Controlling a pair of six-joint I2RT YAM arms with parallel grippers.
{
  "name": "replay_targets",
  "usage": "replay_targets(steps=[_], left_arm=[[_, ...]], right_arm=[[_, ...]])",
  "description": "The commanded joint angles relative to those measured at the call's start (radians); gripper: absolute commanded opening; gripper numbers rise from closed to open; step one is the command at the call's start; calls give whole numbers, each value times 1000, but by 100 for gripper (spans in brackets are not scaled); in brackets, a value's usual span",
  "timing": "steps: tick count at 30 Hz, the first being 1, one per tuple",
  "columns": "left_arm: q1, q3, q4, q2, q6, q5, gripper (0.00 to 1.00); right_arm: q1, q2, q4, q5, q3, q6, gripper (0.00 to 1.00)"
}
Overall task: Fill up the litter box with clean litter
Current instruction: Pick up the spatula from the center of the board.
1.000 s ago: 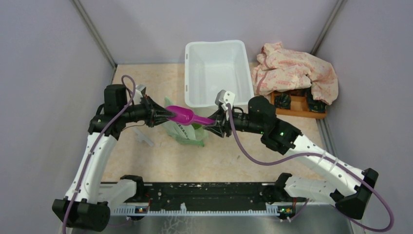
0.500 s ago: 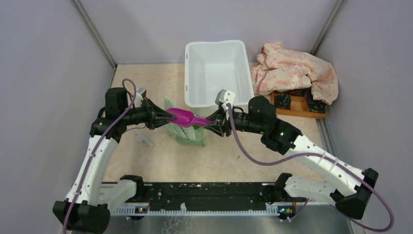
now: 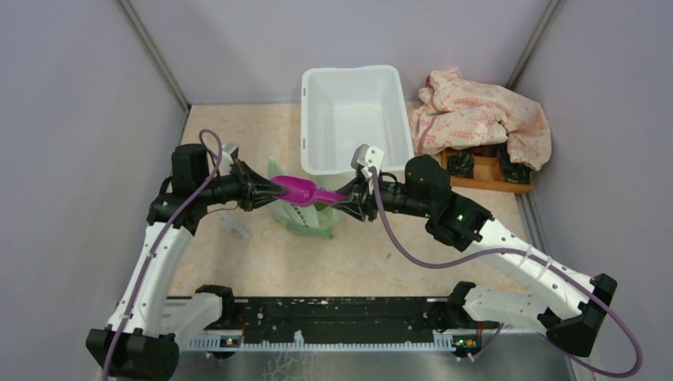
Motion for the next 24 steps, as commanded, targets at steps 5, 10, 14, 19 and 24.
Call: replay_targets(steps=[5, 10, 14, 19, 24], left_arm=[[-1, 57, 13, 15, 81, -39, 24], [-1, 65, 22, 28, 110, -50, 31], [-1, 97, 8, 49, 141, -65, 33], [1, 151, -14, 68, 181, -97, 34], [1, 177, -11, 78, 200, -94, 35]], right_arm=[[22, -31, -5, -24, 113, 46, 0], [22, -34, -42, -25, 155, 70, 0], [22, -34, -82, -13, 185, 70, 0], [22, -37, -107, -3, 187, 95, 0], [22, -33, -108, 3, 179, 99, 0]])
